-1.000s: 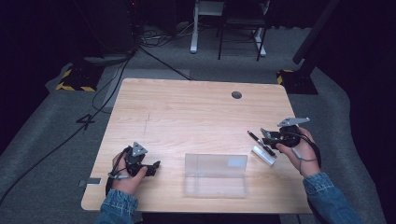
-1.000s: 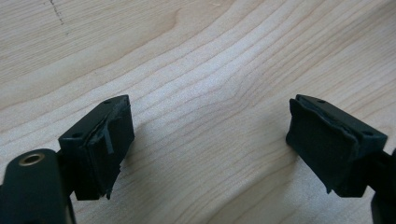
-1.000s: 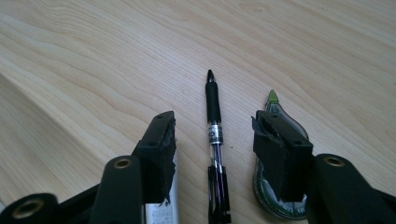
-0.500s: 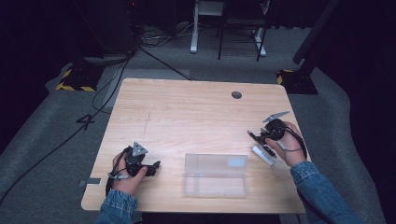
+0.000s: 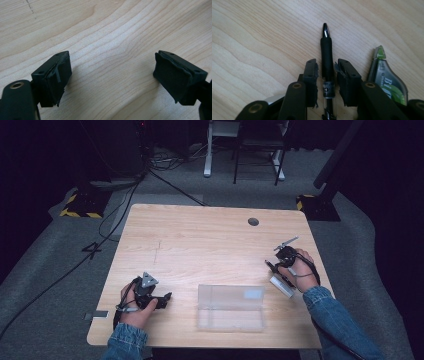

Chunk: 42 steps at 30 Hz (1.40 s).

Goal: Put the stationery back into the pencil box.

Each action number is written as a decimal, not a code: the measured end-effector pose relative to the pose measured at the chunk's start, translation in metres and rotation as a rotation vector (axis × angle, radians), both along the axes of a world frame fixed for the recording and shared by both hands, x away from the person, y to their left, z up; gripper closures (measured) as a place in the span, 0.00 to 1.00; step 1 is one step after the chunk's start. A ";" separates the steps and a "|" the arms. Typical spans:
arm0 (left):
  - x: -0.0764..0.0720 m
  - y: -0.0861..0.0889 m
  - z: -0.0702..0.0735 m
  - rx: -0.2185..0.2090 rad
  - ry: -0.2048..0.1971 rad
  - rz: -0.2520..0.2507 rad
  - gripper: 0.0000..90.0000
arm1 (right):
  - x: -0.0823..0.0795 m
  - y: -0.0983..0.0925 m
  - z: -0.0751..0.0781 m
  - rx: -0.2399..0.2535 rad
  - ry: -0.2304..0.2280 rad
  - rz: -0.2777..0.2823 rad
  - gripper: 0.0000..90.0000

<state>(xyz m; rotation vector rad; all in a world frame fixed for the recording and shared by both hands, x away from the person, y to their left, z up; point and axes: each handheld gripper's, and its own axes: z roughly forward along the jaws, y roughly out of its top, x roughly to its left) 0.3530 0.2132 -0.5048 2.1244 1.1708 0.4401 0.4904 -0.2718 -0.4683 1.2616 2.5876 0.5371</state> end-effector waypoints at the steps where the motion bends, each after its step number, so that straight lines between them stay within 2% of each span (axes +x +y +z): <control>1: 0.000 0.000 0.000 0.000 0.000 0.000 0.16 | 0.001 0.000 0.000 0.006 0.007 0.003 0.82; 3: 0.000 0.000 0.000 0.000 0.000 0.000 0.16 | 0.002 -0.001 0.000 0.012 0.021 0.009 0.87; 5: 0.000 0.000 0.000 0.001 0.000 0.000 0.16 | 0.003 0.000 0.001 -0.001 0.027 0.019 0.88; 11: 0.000 0.000 0.000 -0.001 0.000 -0.006 0.17 | 0.005 0.008 0.003 -0.075 0.028 0.048 0.89; 17: 0.000 0.000 0.000 0.002 -0.001 -0.009 0.17 | 0.006 0.010 0.004 -0.082 0.041 0.040 0.89; 28: 0.000 0.000 0.000 -0.002 0.002 -0.010 0.17 | 0.006 0.006 0.007 -0.050 0.054 0.011 0.89; 37: 0.000 -0.001 0.000 0.000 -0.001 -0.013 0.16 | 0.001 0.001 0.031 -0.008 0.028 0.000 0.89; 39: 0.000 -0.001 0.000 -0.001 -0.001 -0.013 0.17 | -0.003 -0.002 0.042 0.021 0.005 0.000 0.89; 42: 0.000 -0.001 0.000 -0.001 -0.001 -0.013 0.17 | -0.006 -0.003 0.049 0.033 -0.006 0.002 0.89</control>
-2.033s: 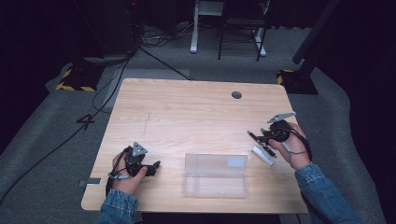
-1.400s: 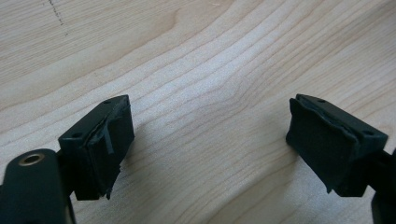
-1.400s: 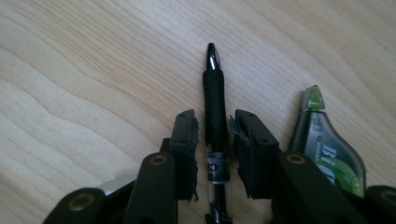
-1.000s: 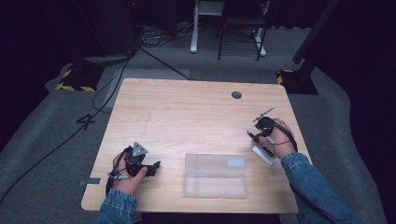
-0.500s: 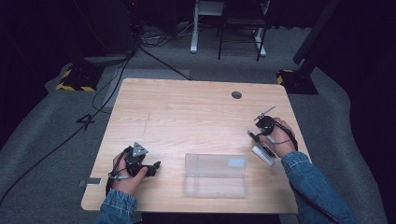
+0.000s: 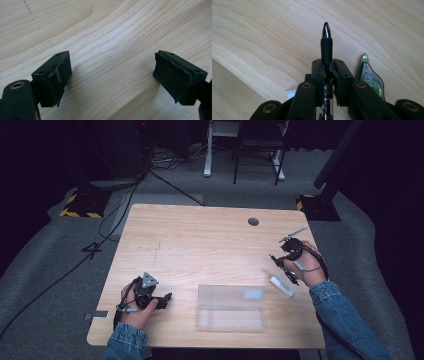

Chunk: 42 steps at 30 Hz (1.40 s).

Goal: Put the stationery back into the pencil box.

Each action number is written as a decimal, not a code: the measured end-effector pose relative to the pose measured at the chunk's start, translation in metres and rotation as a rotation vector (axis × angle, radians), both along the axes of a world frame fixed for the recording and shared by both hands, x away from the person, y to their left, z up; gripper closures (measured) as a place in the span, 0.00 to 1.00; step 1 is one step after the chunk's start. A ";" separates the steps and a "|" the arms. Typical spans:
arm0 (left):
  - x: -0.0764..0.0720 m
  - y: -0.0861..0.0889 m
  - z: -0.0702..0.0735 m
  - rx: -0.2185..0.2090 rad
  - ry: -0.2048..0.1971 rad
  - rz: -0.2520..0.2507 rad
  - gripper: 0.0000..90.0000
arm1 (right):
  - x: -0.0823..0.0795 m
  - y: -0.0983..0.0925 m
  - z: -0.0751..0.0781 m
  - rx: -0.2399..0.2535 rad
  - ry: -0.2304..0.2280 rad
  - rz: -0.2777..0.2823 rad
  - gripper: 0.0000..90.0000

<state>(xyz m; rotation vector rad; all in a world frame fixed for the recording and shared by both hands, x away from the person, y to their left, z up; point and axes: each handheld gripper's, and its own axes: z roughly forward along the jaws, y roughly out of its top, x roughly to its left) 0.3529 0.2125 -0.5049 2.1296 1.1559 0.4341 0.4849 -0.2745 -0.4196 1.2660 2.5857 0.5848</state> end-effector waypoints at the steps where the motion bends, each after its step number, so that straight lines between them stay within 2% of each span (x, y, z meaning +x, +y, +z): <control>1: 0.000 0.000 0.000 0.000 0.000 0.000 0.17 | -0.002 0.000 0.005 0.004 -0.012 0.002 0.89; 11: 0.000 0.000 0.000 0.000 0.000 0.000 0.17 | -0.017 -0.006 0.042 0.085 -0.083 0.018 0.89; 16: 0.000 0.000 0.000 0.000 0.000 0.000 0.17 | -0.024 -0.007 0.053 0.107 -0.105 0.033 0.89; 21: 0.000 0.000 0.000 0.000 0.000 0.000 0.17 | -0.031 -0.005 0.060 0.136 -0.110 0.048 0.89; 23: 0.000 0.000 0.000 0.000 0.000 0.000 0.17 | -0.036 -0.001 0.062 0.161 -0.097 0.064 0.89; 25: 0.000 0.000 0.000 0.000 0.000 0.000 0.17 | -0.039 0.001 0.063 0.164 -0.094 0.072 0.89; 26: 0.000 0.000 0.000 0.000 0.000 0.000 0.17 | -0.044 0.006 0.064 0.183 -0.087 0.094 0.89; 29: 0.000 0.000 0.000 0.000 0.000 0.000 0.17 | -0.048 0.010 0.066 0.187 -0.092 0.110 0.89; 34: 0.000 0.000 0.000 0.000 0.000 0.000 0.17 | -0.065 0.029 0.071 0.197 -0.101 0.189 0.89; 36: 0.000 0.000 0.000 0.000 0.000 0.000 0.17 | -0.068 0.031 0.072 0.198 -0.101 0.196 0.89; 37: 0.000 0.000 0.000 0.000 0.000 0.000 0.17 | -0.074 0.040 0.073 0.196 -0.107 0.228 0.89; 42: 0.000 0.000 0.000 0.000 0.000 0.000 0.17 | -0.085 0.054 0.075 0.191 -0.113 0.281 0.89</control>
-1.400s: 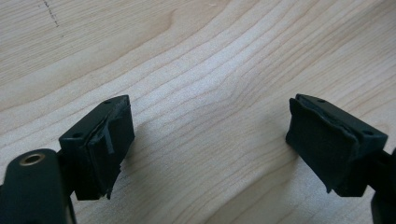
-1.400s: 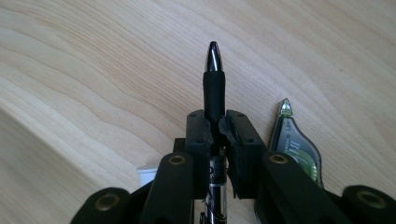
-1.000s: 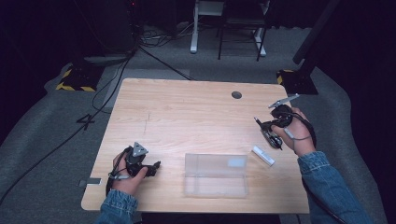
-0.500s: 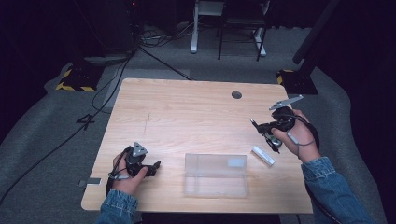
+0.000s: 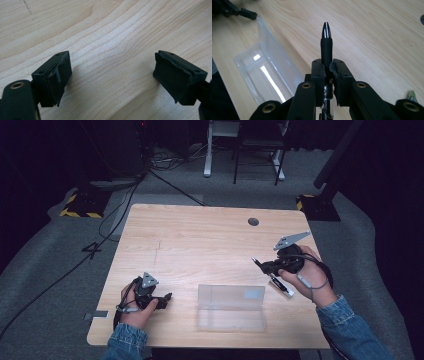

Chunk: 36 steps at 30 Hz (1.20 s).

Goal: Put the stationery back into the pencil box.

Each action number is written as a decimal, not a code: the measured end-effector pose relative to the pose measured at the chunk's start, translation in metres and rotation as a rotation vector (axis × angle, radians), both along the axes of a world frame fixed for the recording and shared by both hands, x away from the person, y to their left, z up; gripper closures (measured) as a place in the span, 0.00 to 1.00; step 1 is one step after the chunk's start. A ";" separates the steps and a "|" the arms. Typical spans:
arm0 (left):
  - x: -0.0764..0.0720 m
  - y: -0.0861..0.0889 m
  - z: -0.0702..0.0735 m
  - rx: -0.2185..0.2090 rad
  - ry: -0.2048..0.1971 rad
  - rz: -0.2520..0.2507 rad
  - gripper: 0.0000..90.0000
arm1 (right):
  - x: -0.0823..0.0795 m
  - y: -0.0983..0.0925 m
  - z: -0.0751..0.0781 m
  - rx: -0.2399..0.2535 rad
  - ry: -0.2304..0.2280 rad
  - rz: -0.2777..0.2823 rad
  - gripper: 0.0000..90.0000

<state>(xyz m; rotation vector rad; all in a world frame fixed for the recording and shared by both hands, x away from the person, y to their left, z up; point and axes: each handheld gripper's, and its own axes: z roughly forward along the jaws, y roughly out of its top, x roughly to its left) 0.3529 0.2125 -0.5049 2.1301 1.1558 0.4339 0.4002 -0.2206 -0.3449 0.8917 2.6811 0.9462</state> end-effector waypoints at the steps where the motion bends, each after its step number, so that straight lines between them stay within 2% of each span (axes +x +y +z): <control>1: 0.000 0.000 0.000 0.000 0.000 0.000 0.17 | -0.004 0.005 0.000 -0.005 0.002 0.019 0.89; 9: 0.000 0.000 0.000 0.000 0.000 0.000 0.17 | -0.020 0.030 -0.007 -0.021 0.020 0.106 0.89; 21: 0.000 0.000 0.000 0.000 0.000 0.000 0.17 | -0.036 0.053 -0.019 -0.038 0.045 0.190 0.89; 29: 0.000 0.000 0.000 0.000 0.000 0.000 0.17 | -0.039 0.063 -0.026 -0.040 0.047 0.230 0.89; 36: 0.000 0.000 0.000 -0.001 0.000 0.000 0.17 | -0.040 0.072 -0.042 -0.044 0.071 0.267 0.89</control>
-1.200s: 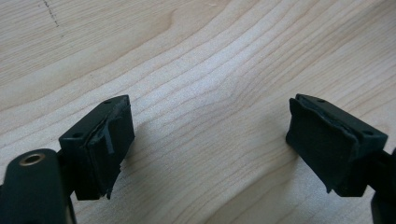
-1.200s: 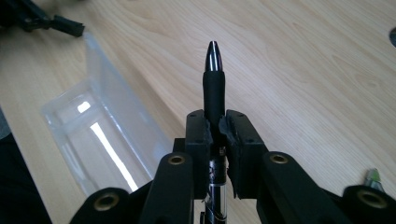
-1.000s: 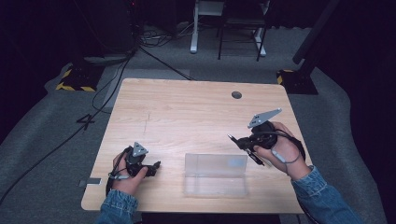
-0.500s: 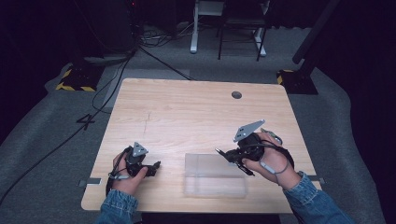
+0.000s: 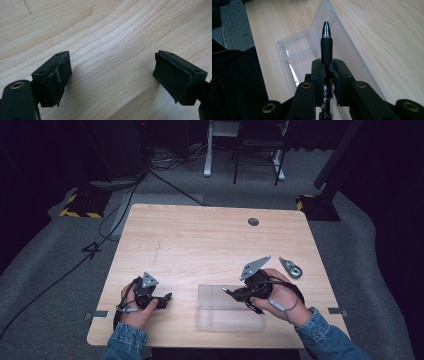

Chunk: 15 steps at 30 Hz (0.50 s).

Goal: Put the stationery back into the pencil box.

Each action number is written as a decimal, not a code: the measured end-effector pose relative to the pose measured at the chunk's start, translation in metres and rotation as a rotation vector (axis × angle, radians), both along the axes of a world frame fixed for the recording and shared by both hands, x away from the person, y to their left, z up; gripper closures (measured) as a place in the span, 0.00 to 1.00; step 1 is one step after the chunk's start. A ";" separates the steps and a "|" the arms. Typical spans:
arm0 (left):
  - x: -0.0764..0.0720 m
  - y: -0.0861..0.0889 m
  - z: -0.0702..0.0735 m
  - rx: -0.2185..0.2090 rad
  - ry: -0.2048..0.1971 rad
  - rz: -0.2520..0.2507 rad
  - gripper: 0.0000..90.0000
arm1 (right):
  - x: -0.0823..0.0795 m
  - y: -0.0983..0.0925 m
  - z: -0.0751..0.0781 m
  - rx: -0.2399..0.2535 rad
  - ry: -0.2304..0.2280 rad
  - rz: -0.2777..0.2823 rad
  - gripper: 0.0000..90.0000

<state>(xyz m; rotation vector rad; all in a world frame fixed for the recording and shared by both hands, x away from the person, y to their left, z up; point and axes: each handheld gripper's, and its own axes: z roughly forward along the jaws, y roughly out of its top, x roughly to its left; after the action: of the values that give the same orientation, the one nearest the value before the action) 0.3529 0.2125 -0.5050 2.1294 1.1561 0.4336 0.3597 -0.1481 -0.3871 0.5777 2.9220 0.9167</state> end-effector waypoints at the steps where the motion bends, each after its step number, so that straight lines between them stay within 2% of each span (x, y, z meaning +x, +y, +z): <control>1: 0.000 0.000 0.000 0.000 0.000 0.000 0.16 | 0.000 0.000 0.000 0.000 0.000 0.000 0.89; 8: 0.000 0.000 0.000 0.000 0.000 0.000 0.17 | -0.001 0.007 -0.013 -0.011 0.019 0.023 0.89; 15: 0.000 0.000 0.000 0.000 0.000 0.000 0.17 | -0.002 0.010 -0.026 -0.024 0.045 0.022 0.89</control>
<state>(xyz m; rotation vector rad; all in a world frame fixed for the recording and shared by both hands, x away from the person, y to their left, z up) 0.3528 0.2125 -0.5049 2.1297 1.1560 0.4339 0.3577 -0.1384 -0.4132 0.5731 2.9806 0.8812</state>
